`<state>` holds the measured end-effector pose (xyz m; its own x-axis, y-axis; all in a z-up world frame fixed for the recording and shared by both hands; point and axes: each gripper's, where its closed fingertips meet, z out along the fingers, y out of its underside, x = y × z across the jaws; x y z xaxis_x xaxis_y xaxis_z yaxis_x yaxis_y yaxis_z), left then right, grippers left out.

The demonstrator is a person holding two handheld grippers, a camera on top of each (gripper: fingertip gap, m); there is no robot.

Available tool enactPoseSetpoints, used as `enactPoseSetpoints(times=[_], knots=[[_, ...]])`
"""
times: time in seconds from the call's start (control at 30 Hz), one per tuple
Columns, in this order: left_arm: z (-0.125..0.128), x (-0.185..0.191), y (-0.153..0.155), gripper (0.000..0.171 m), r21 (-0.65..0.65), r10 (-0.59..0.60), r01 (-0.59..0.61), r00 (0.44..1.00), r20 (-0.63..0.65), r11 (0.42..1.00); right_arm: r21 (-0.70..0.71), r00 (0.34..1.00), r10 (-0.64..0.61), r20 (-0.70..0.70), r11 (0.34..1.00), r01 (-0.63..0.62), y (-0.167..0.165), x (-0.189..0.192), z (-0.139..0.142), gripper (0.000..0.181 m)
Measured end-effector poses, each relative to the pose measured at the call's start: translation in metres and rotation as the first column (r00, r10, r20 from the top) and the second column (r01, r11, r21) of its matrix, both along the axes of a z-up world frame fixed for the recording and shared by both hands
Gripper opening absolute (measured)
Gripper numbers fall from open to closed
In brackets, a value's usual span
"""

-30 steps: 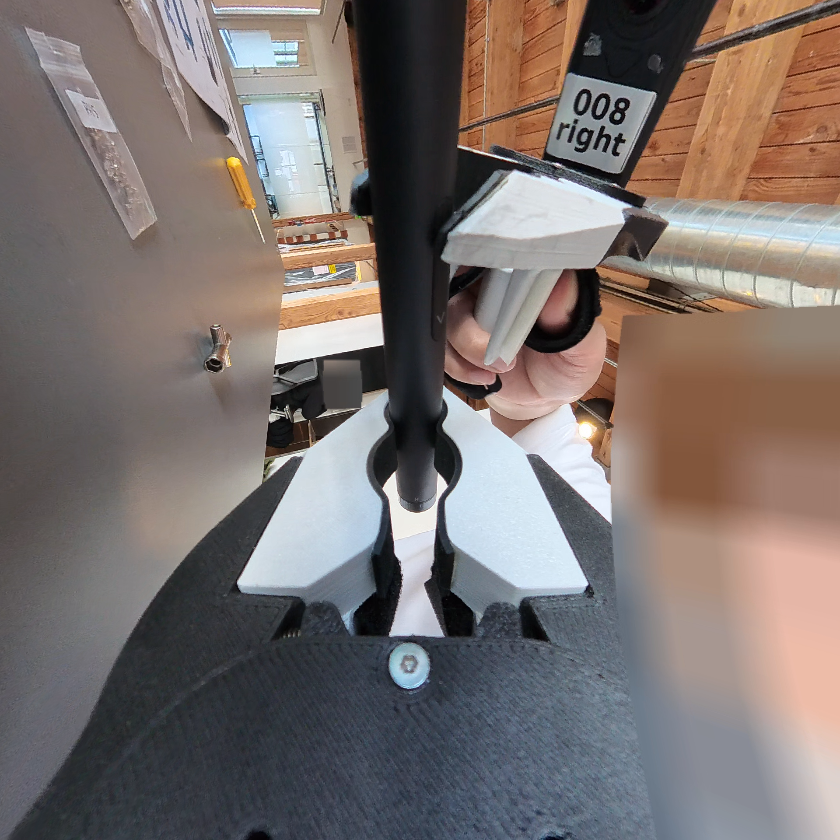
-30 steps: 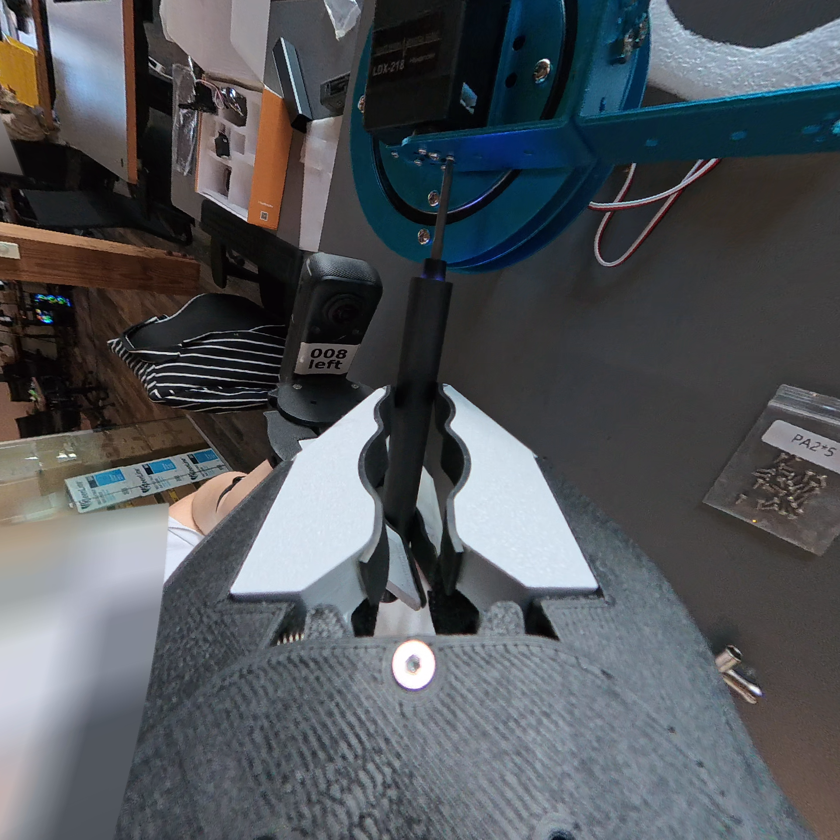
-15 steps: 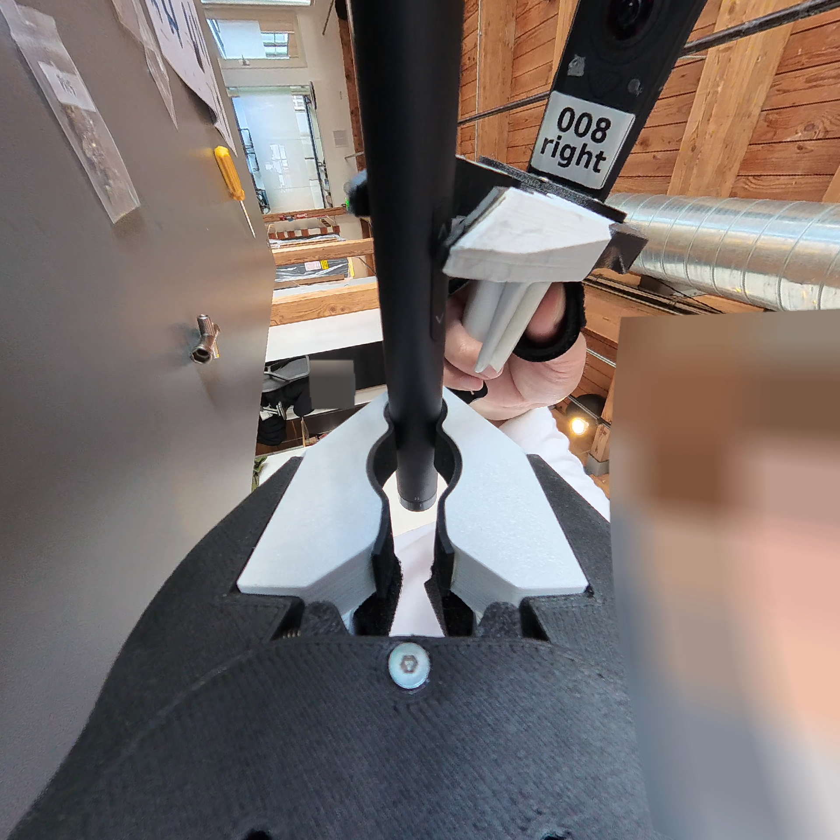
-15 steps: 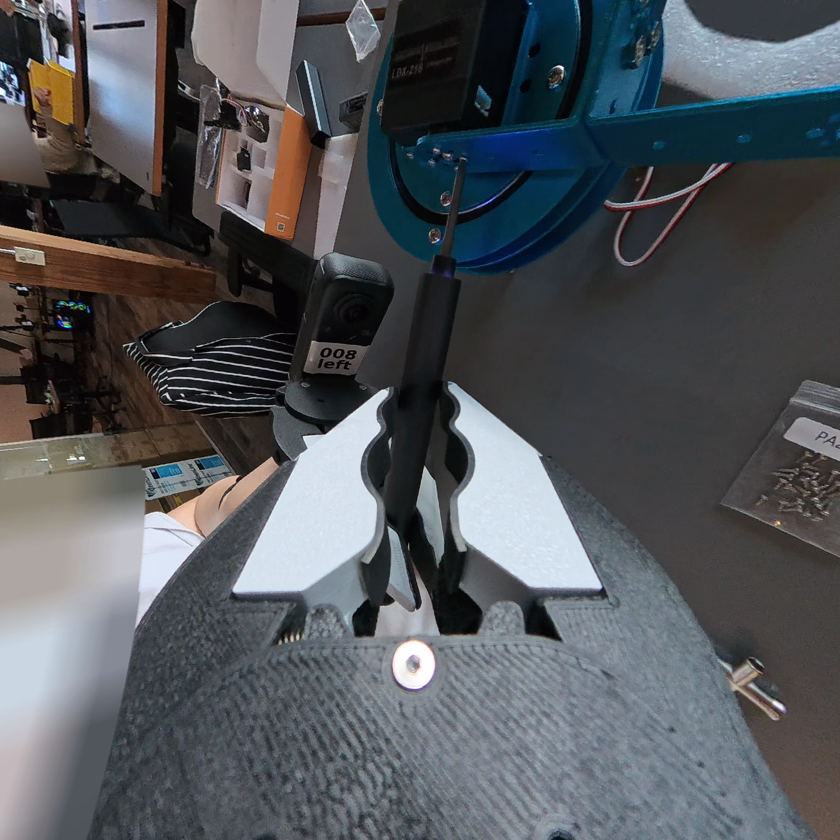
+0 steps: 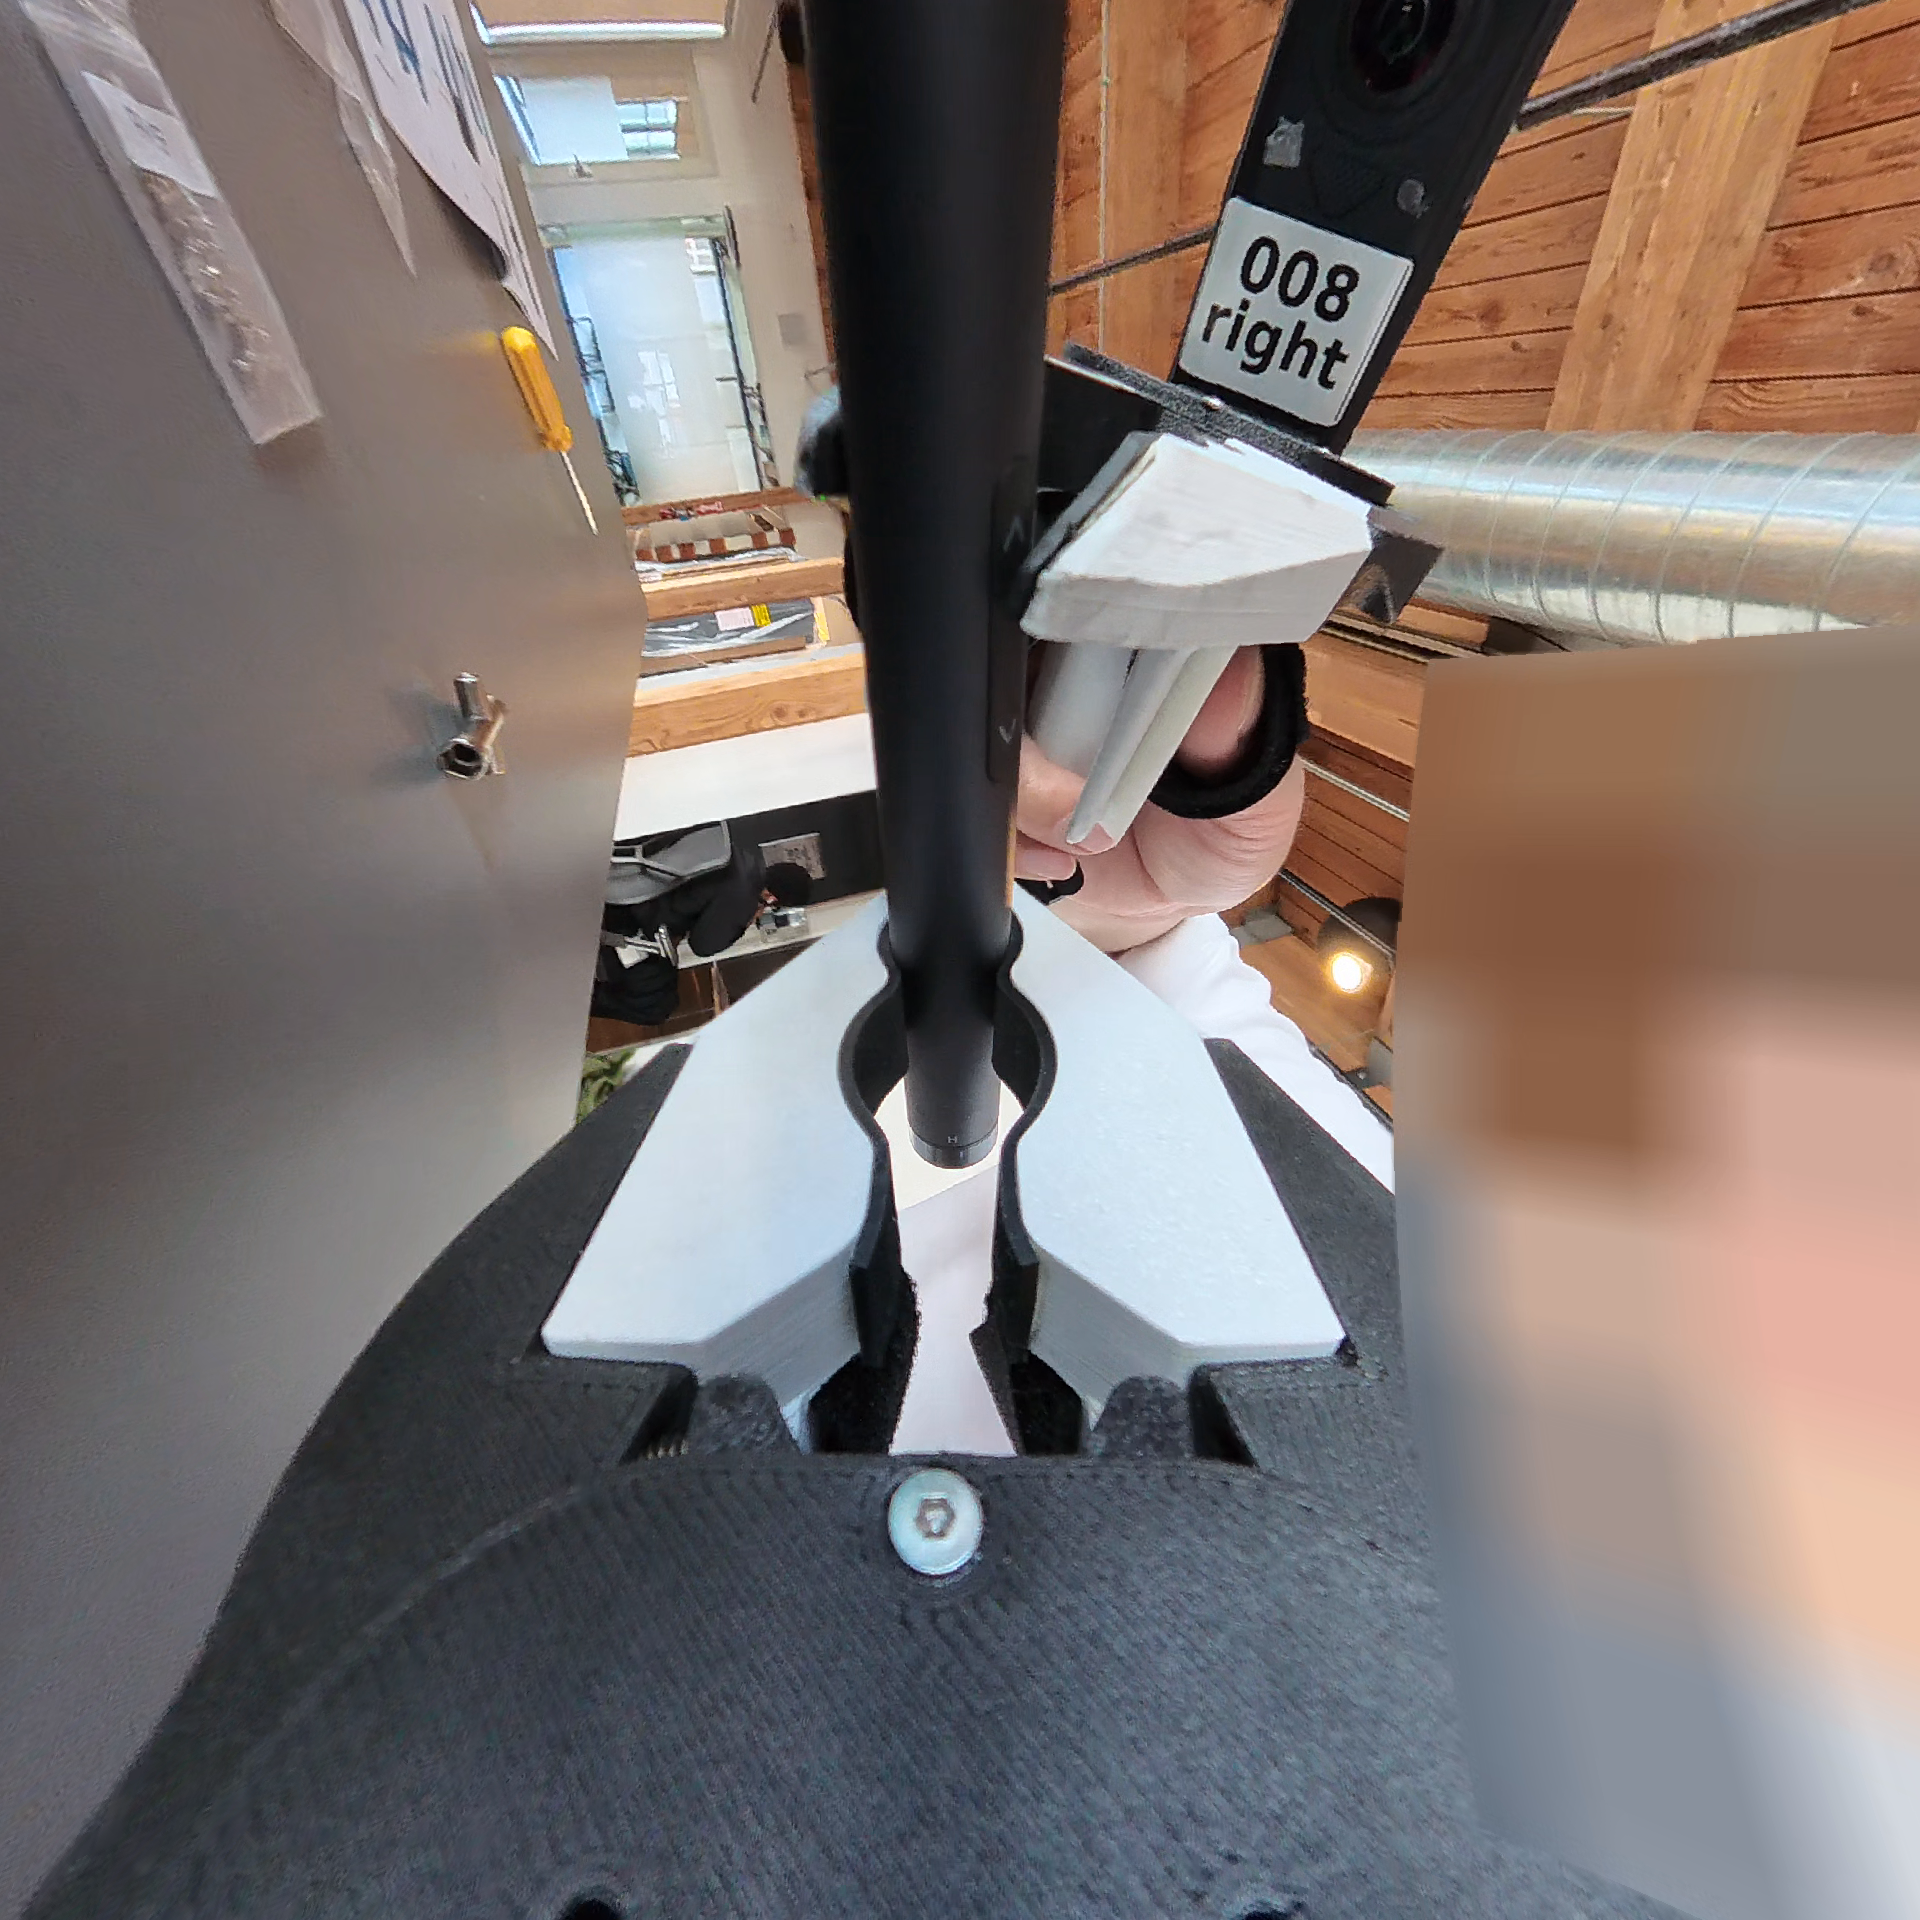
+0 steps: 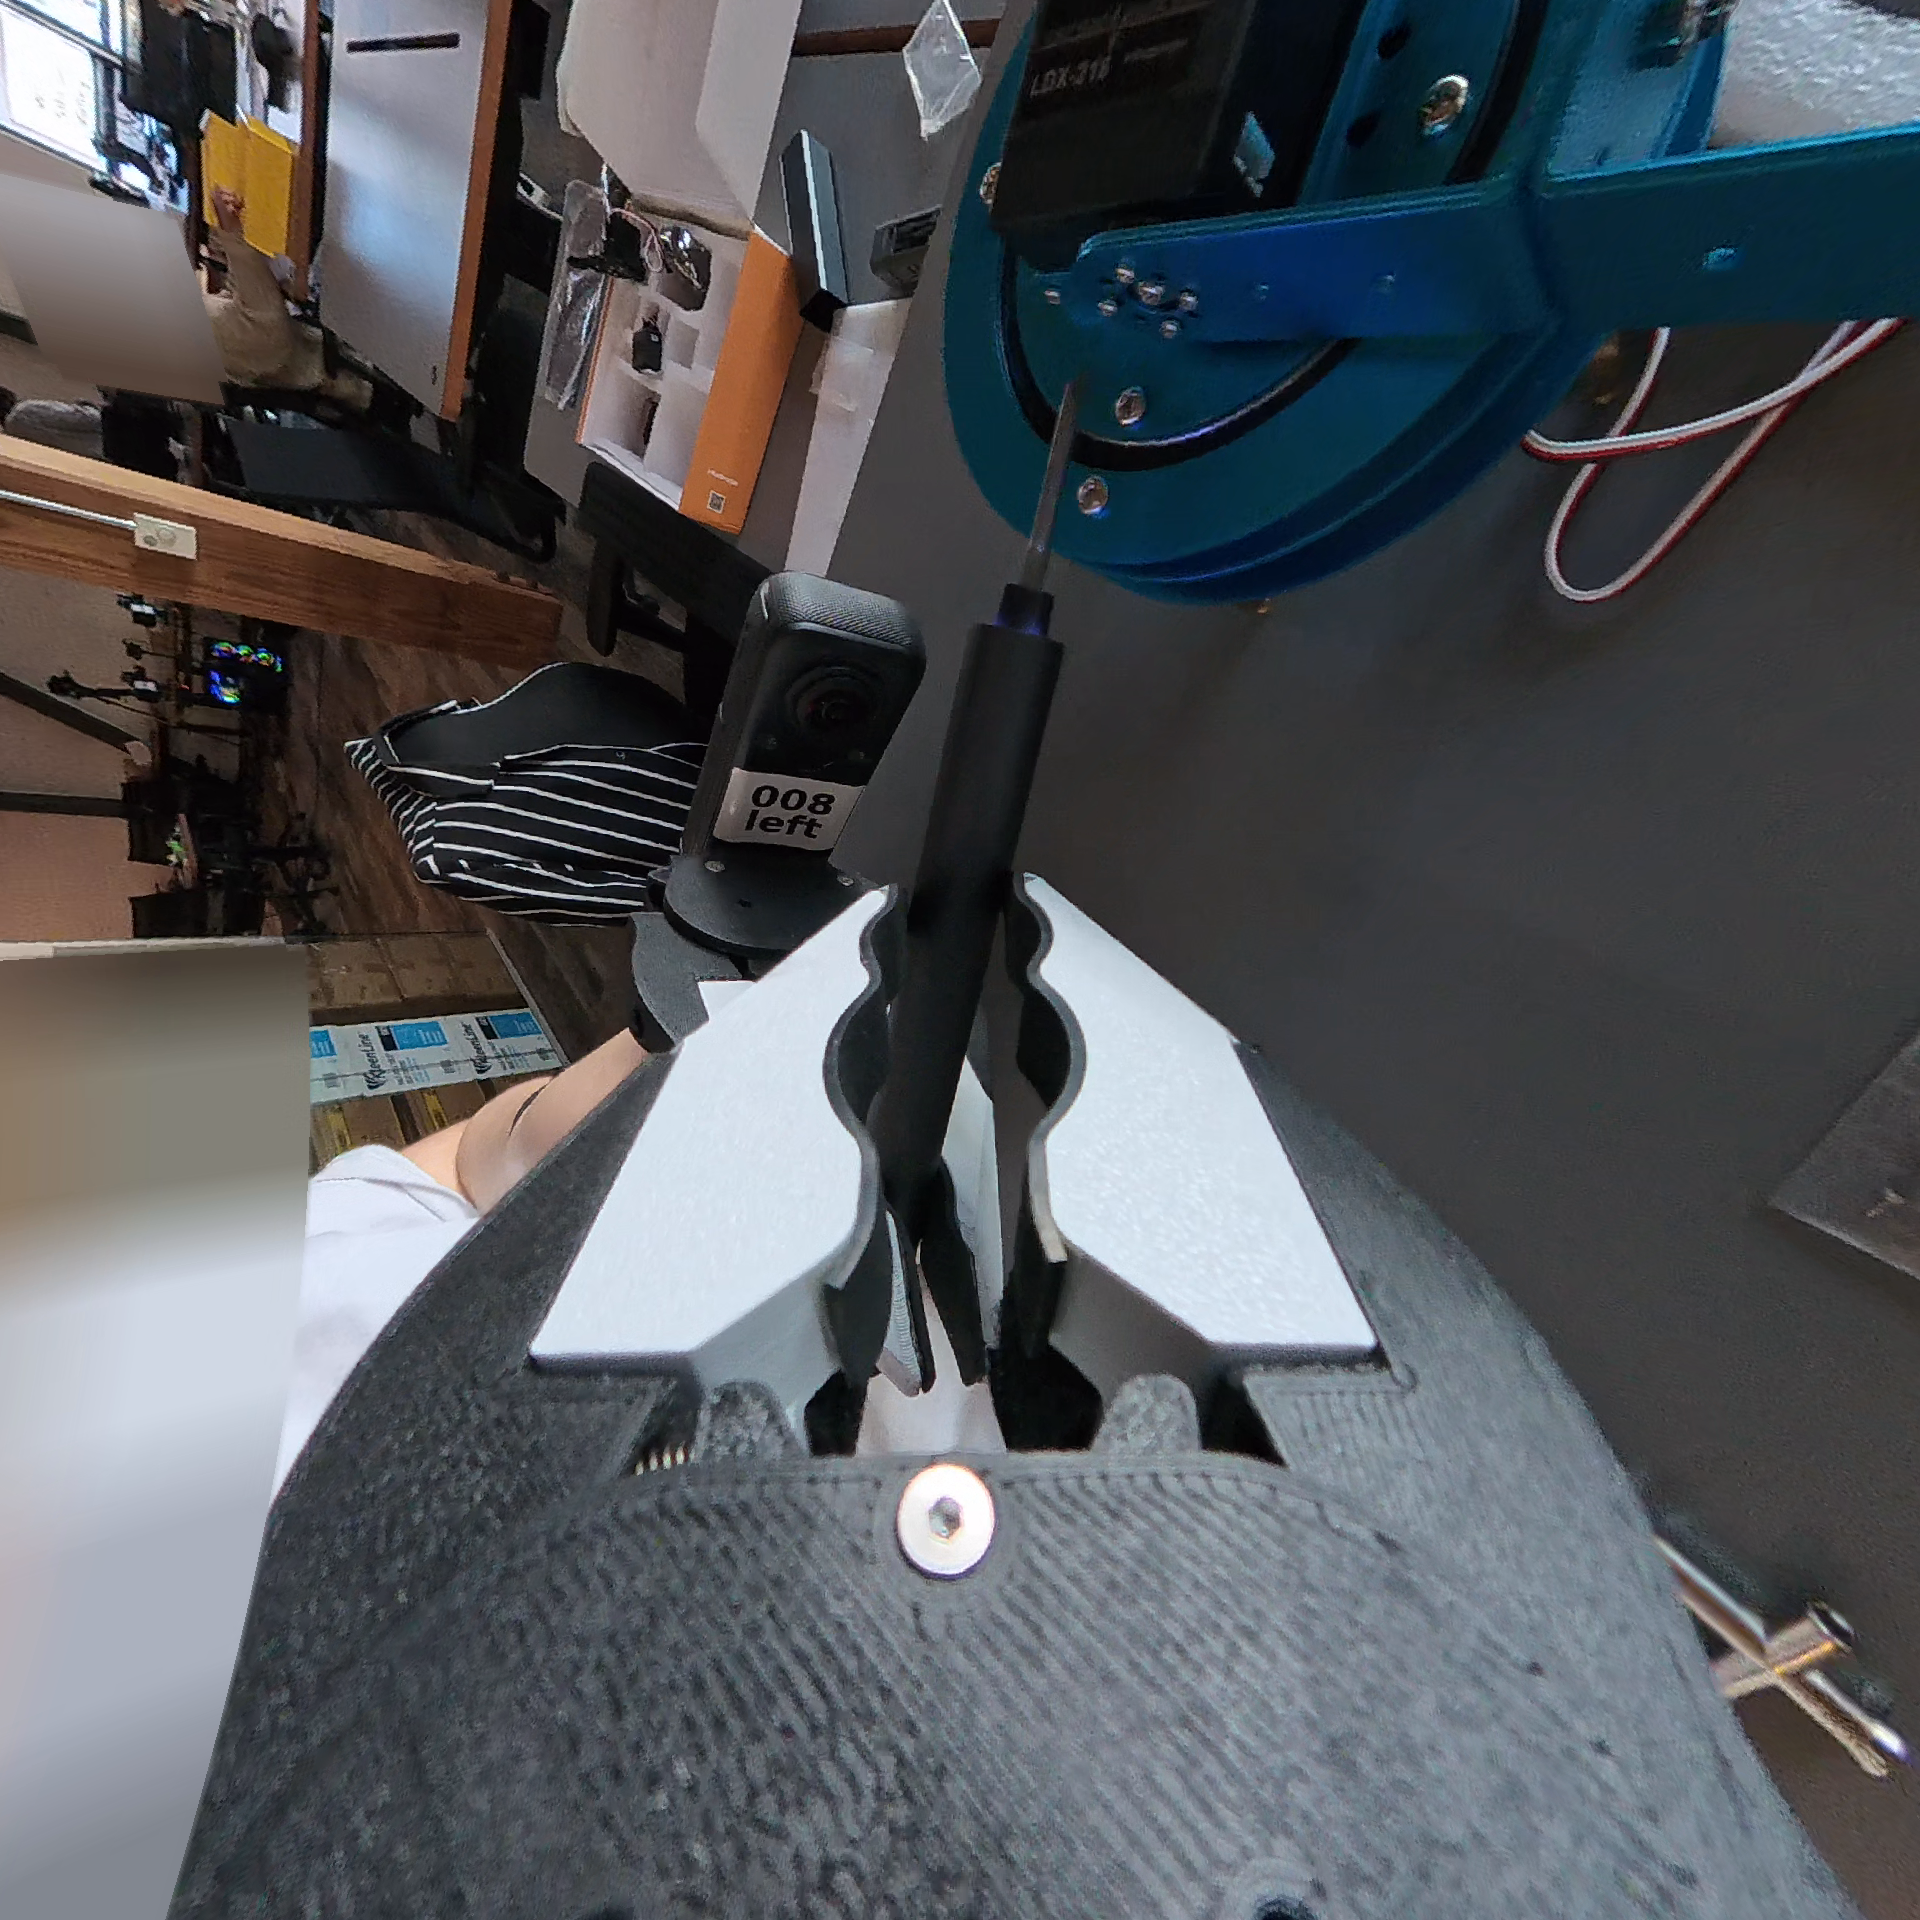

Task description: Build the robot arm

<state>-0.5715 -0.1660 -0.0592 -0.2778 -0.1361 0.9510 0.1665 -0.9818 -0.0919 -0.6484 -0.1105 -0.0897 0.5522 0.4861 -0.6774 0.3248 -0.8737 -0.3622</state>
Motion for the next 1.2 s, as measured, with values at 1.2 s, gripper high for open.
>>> enactPoseSetpoints(times=[1.2], knots=[[-0.0083, -0.0048, 0.0071, 0.008, 0.001, -0.004, 0.004, 0.999, -0.045, 1.000, -0.017, 0.996, -0.034, -0.077, 0.999, 0.033, 0.0081, -0.0047, -0.0043, 0.018]])
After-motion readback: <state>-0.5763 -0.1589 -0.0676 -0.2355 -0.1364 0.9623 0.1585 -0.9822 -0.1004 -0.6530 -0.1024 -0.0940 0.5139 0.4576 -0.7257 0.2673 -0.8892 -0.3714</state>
